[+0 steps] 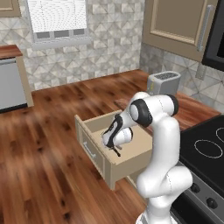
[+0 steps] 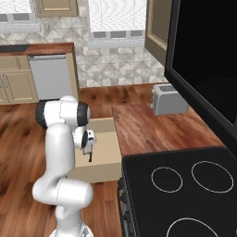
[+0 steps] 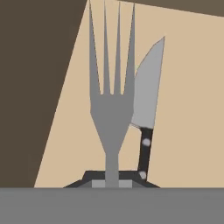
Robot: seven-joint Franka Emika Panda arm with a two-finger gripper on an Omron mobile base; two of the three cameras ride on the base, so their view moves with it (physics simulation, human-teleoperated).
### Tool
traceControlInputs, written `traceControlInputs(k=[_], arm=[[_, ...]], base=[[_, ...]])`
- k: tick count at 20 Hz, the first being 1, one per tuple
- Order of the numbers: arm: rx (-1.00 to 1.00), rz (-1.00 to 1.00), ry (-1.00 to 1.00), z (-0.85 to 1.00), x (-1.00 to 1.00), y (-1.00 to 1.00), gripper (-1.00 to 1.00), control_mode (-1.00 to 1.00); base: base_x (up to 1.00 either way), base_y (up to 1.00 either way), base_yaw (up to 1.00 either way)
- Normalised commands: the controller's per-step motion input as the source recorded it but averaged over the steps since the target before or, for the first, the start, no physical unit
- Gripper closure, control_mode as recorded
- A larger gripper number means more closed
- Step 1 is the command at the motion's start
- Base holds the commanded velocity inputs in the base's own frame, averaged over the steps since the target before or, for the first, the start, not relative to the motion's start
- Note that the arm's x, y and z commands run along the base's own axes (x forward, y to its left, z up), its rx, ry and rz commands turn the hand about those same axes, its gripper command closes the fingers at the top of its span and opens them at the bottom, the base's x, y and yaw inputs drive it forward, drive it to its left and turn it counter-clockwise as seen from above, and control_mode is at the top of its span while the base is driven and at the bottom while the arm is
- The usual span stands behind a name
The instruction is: Pick up the metallic utensils from the counter and place them in the open drawer. Make sure not to pick up any wooden utensils.
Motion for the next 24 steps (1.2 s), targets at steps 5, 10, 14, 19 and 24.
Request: traceControlInputs(k=[5,10,14,19,24], arm=[[0.01,0.12,0.00,-0.04,0.79,-0.11,1.00,-1.00],[0.00,0.05,0.00,-0.10,0.17,-0.01,1.00,-1.00],[0.00,0.00,0.00,-0.03,0.00,0.00,1.00,-1.00],[0.00,0.00,0.00,-0.02,0.00,0.00,-1.00,-1.00],[0.00,0.00,0.00,0.00,0.00,0.00,-1.00,-1.00]], base=[[0.00,0.00,0.00],[0.00,0.00,0.00],[0.00,0.00,0.00],[0.00,0.00,0.00],[0.00,0.00,0.00]])
